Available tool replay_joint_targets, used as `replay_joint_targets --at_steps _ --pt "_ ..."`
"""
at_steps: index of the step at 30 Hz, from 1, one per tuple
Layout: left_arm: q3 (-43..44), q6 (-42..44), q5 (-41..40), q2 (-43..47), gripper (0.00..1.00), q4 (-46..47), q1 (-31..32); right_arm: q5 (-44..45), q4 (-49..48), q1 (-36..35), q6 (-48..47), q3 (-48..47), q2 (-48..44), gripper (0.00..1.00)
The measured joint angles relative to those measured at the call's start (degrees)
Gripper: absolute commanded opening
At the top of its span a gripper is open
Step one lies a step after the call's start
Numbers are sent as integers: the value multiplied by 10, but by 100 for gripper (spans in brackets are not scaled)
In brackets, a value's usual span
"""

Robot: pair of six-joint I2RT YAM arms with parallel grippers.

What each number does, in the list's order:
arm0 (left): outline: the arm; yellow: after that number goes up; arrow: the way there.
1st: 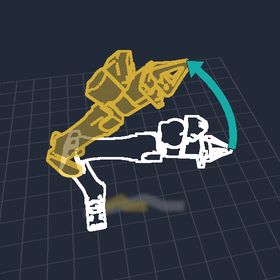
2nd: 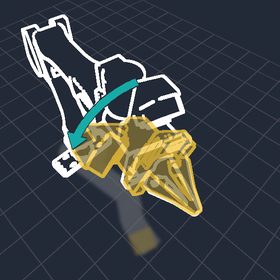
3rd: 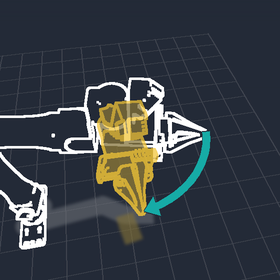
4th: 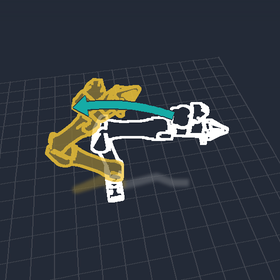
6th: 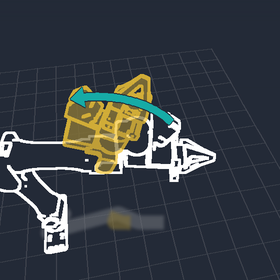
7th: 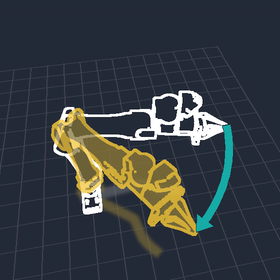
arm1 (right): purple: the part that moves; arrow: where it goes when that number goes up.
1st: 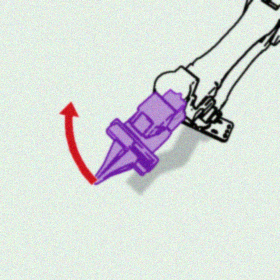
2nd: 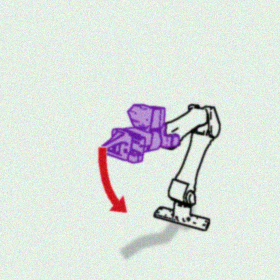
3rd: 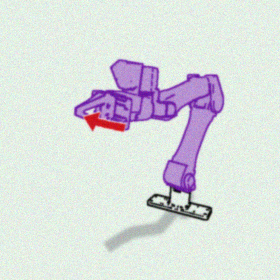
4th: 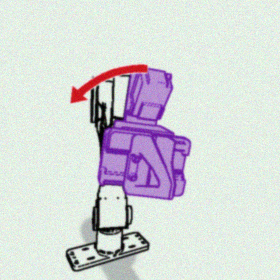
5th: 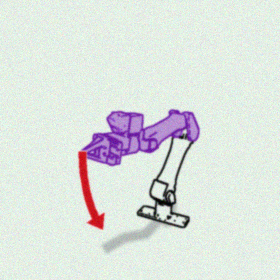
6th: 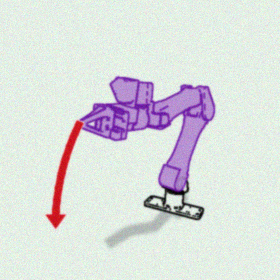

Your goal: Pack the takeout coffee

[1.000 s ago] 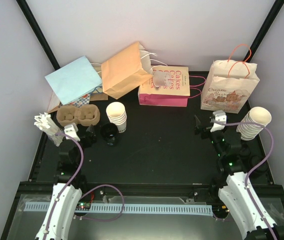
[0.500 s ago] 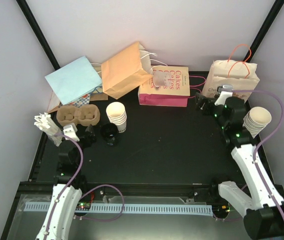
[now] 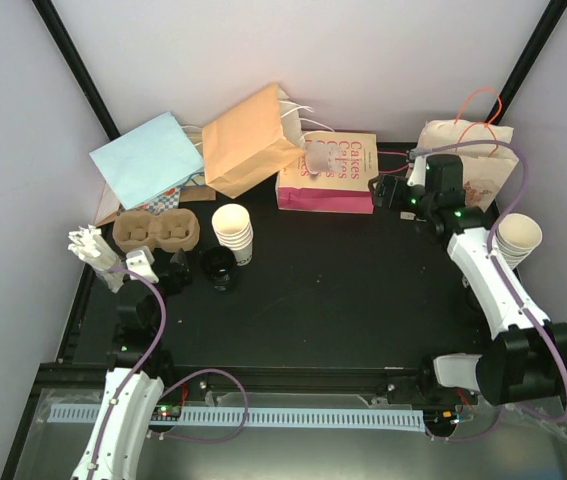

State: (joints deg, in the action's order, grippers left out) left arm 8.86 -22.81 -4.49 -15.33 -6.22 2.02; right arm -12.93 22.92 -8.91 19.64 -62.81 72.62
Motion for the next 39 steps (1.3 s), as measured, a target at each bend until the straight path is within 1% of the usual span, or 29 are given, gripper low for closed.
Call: replay_joint_targets --at_steps 4,12,15,18,24,26,30,39 --pt "0 0 0 0 99 0 0 -12 23 0 -4 -33 29 100" --pt "0 -7 -14 0 99 -2 0 -12 71 0 -17 -68 32 100" --pt "0 -12 -21 0 99 -4 0 -14 83 2 1 -82 33 100" --pt "0 -14 -25 0 99 -7 0 -35 90 10 19 -102 36 100" --pt "0 -14 -28 0 99 -9 0 -90 72 16 26 -124 53 100" --pt "0 -14 -28 0 99 -9 0 -103 88 11 24 -167 87 100" --pt "0 -14 -28 0 99 -9 0 -97 113 -12 14 -271 160 100" --pt "0 -14 -28 -1 99 -9 0 -85 185 -108 6 -522 335 99"
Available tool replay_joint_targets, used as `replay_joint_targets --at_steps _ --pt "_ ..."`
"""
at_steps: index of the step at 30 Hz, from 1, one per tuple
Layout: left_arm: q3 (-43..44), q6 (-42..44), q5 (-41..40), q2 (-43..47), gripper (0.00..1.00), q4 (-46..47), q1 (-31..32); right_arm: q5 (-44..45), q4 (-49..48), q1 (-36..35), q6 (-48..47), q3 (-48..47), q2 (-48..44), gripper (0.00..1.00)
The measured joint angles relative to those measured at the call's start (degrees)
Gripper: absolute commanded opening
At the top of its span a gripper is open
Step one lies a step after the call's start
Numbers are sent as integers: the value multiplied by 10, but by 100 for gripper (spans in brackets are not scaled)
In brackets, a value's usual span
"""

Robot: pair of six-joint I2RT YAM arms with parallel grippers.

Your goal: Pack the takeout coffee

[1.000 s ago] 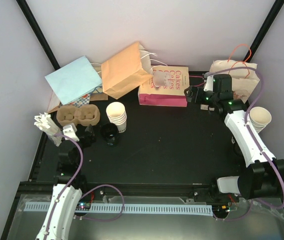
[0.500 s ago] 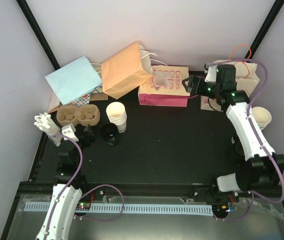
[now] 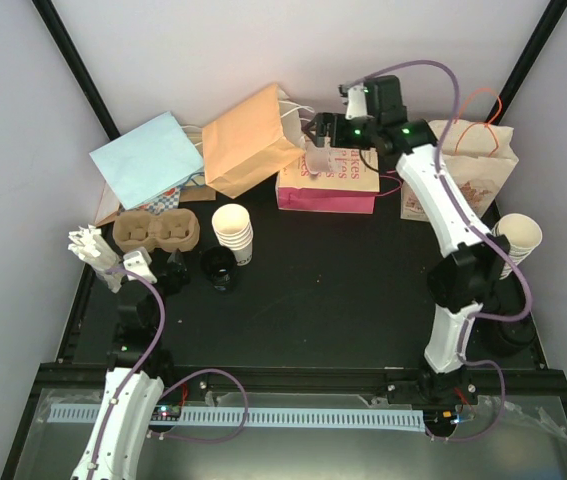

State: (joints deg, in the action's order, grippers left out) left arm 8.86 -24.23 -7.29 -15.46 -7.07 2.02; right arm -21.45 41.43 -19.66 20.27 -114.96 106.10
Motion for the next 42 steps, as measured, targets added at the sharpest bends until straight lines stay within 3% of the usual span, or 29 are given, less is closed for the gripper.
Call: replay_joint_targets --at_steps 6,15,33,42 --pt "0 0 0 0 99 0 0 0 12 -36 12 -92 104 98" --pt "0 0 0 -7 99 3 0 -2 -50 -48 33 -96 168 98" --pt "0 0 1 -17 99 7 0 3 -172 -60 26 -105 205 95" --pt "0 0 2 -23 99 8 0 -73 -196 -61 35 -105 209 88"
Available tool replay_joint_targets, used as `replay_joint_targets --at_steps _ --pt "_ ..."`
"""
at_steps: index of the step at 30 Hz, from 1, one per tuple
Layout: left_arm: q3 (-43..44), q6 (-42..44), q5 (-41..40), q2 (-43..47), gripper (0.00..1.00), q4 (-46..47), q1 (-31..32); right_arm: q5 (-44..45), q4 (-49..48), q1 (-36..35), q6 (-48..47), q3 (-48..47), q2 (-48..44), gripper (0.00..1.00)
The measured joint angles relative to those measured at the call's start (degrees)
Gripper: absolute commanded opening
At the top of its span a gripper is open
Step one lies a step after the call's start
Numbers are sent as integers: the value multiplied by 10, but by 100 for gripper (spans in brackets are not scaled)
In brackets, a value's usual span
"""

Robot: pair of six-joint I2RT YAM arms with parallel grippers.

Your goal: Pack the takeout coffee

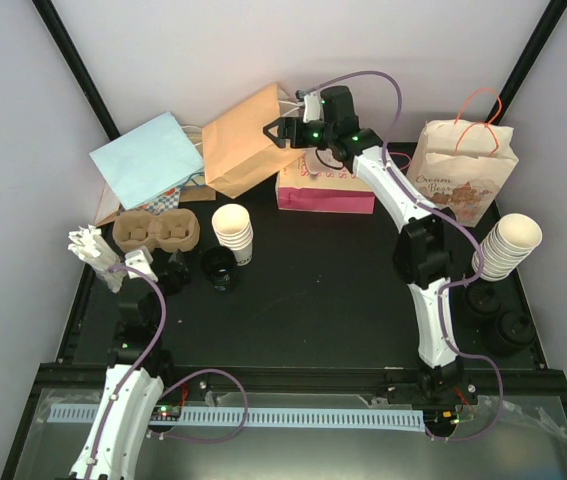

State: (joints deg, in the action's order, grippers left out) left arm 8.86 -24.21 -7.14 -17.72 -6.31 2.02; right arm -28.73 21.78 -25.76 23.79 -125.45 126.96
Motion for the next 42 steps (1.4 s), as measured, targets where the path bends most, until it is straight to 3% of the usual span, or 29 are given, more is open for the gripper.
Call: replay_joint_targets --at_steps 6,9,15,24,33,42 --pt "0 0 3 0 99 2 0 -30 -2 -3 0 -2 14 77" --pt "0 0 5 0 99 3 0 -35 5 -3 -4 -2 16 64" --pt "0 0 9 0 99 3 0 -34 13 -6 -10 -2 16 26" --pt "0 0 10 0 99 3 0 -27 23 -9 -21 -2 16 2" --pt "0 0 10 0 99 3 0 6 55 -9 -32 3 -14 1" --pt "0 0 10 0 99 3 0 84 89 -9 -66 51 -143 1"
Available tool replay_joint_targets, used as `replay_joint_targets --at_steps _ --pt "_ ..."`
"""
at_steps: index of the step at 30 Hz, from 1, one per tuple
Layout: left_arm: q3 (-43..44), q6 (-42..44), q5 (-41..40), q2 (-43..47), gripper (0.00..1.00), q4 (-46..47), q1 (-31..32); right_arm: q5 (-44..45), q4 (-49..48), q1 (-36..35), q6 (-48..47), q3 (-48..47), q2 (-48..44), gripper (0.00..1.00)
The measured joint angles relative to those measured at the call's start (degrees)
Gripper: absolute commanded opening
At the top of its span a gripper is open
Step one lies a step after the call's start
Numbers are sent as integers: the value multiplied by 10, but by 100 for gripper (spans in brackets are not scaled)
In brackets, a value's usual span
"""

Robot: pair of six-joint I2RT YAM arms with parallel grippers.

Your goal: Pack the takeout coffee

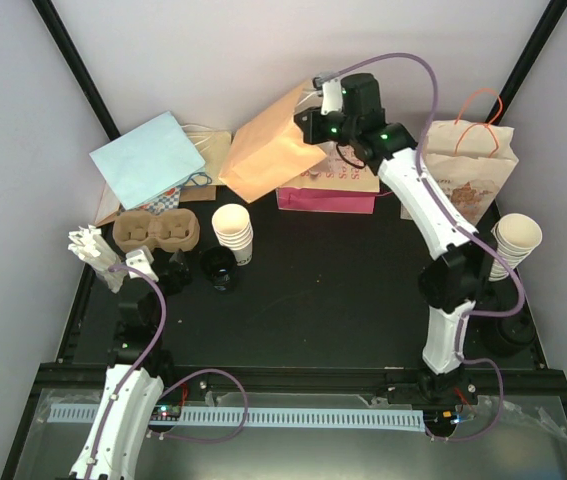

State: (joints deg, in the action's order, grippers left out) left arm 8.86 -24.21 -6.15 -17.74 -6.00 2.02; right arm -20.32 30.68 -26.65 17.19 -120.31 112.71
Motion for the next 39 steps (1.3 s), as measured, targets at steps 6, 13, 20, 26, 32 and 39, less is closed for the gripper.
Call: replay_joint_targets --at_steps 6,13,20,26,32,39 --pt "0 0 0 0 99 0 0 62 14 0 -25 70 -98 1" --pt "0 0 0 0 99 0 0 90 65 0 -54 96 -170 1" --pt "0 0 0 0 99 0 0 88 164 0 -88 84 -238 1" --pt "0 0 1 0 99 0 0 95 281 0 -106 80 -271 1" --pt "0 0 3 0 99 0 0 102 367 -2 -111 118 -322 1" --pt "0 0 7 0 99 0 0 103 408 -31 -107 173 -396 1"
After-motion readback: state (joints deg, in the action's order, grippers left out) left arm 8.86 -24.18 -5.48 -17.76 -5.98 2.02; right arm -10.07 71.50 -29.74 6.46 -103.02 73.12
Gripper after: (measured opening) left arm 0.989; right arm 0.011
